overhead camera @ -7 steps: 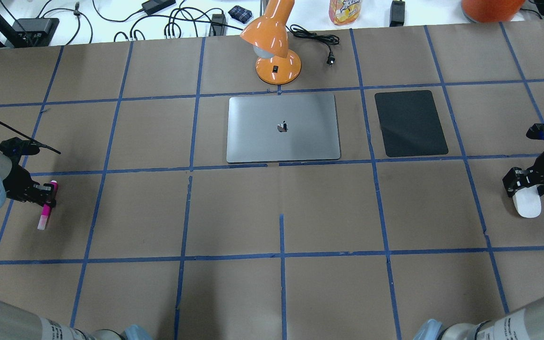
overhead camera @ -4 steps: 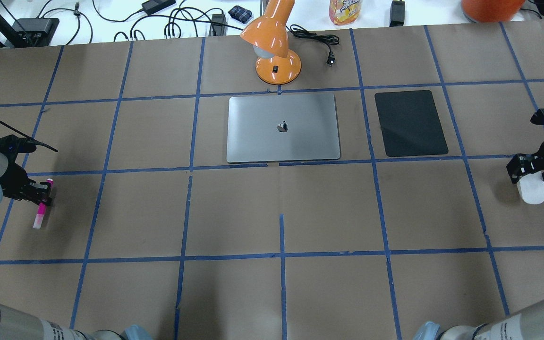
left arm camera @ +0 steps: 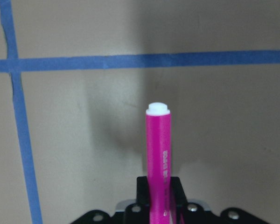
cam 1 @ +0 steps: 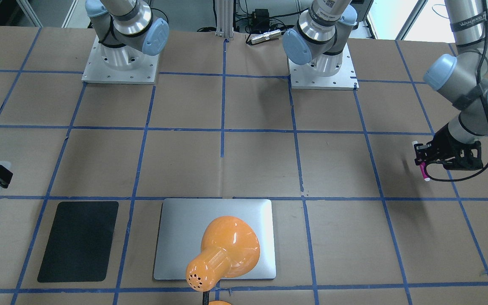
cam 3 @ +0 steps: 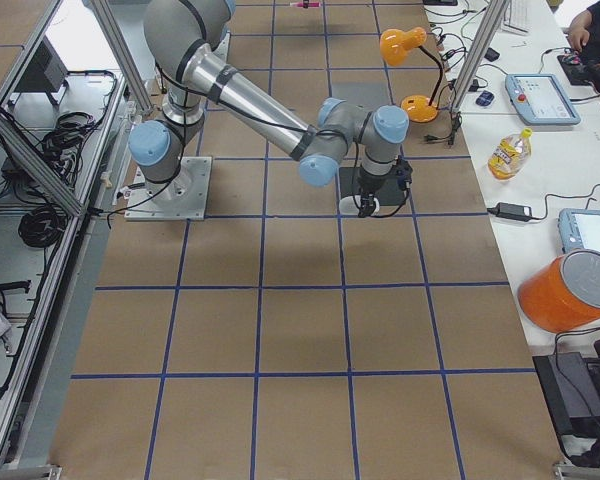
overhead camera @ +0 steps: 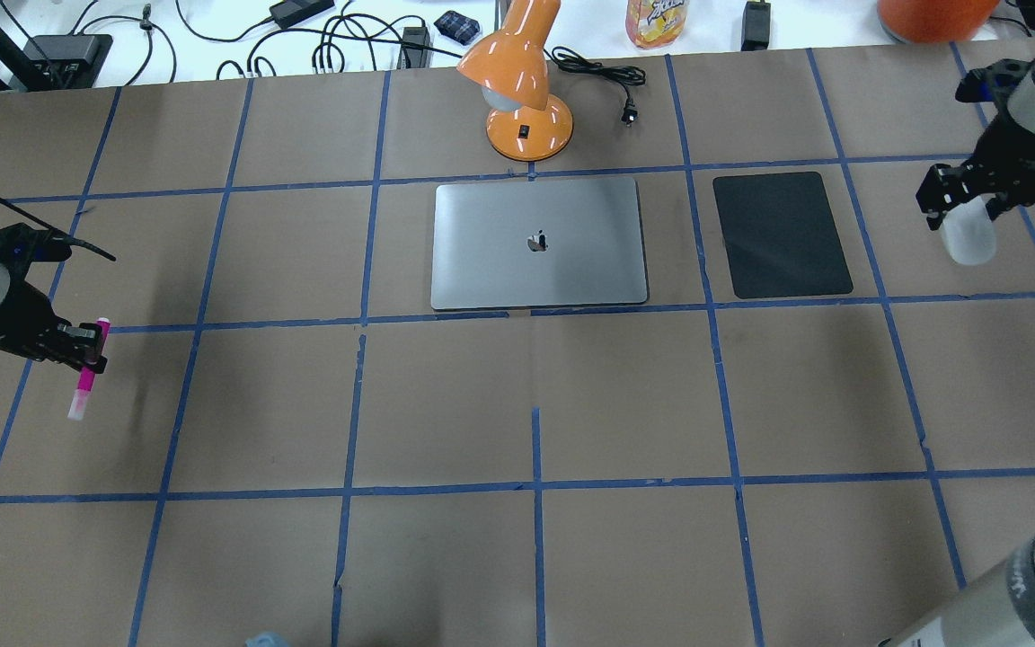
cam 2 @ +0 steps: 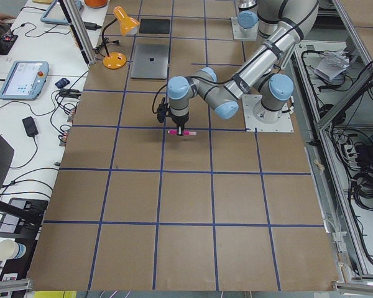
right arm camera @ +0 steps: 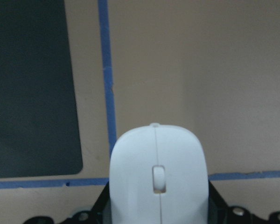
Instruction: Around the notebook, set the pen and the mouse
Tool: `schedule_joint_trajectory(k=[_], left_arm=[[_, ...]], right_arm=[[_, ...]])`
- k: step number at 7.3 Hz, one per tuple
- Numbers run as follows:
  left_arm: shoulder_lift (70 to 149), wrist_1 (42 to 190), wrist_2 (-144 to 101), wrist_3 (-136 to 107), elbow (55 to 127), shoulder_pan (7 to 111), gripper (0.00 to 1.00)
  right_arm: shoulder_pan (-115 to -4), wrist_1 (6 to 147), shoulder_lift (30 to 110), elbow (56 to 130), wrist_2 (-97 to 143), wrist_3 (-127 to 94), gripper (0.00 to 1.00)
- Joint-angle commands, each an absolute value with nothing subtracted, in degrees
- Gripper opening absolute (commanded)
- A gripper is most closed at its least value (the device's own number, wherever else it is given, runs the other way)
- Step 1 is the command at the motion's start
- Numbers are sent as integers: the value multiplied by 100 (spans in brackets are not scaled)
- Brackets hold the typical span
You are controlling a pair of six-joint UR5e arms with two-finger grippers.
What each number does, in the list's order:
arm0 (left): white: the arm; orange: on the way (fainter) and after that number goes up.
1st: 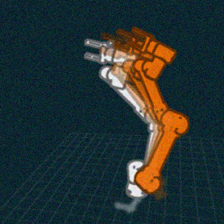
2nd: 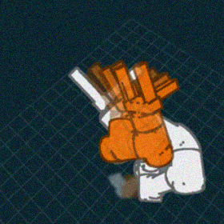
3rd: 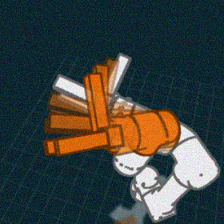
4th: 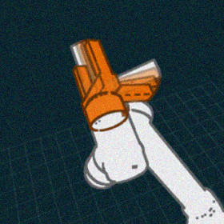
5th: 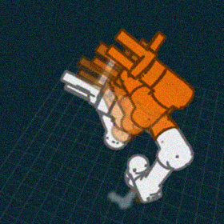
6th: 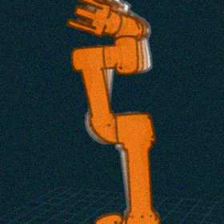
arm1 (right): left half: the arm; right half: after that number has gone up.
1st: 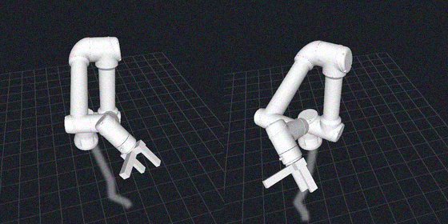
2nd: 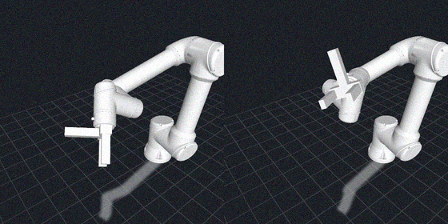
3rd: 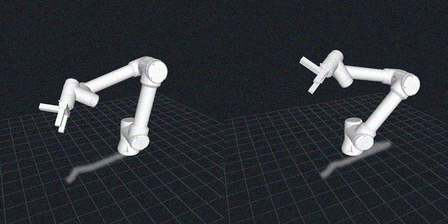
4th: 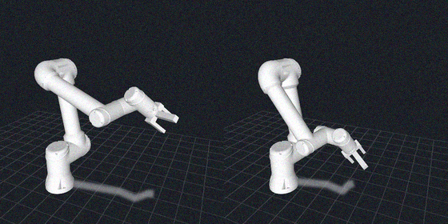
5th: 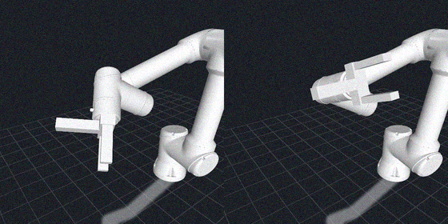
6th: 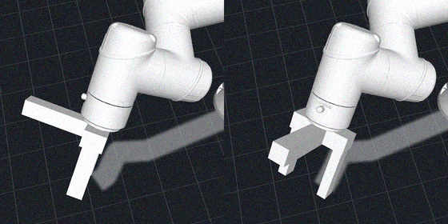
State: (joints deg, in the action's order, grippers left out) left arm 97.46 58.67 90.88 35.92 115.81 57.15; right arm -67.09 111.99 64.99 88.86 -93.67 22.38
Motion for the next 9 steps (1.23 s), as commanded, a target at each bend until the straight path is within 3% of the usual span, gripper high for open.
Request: schedule_joint_trajectory(k=[1,3,9], left_arm=[[9161,6414,8809,1978,11654,6641,1],[8843,6417,8569,-86,11935,7553,1],[9604,5574,8630,-6207,11900,10235,1]], right_arm=[[-7546,11092,6205,8552,-9343,1149,42],[-7786,11179,6030,8543,-8898,599,43],[-7805,11891,5643,8938,-8912,685,48]])
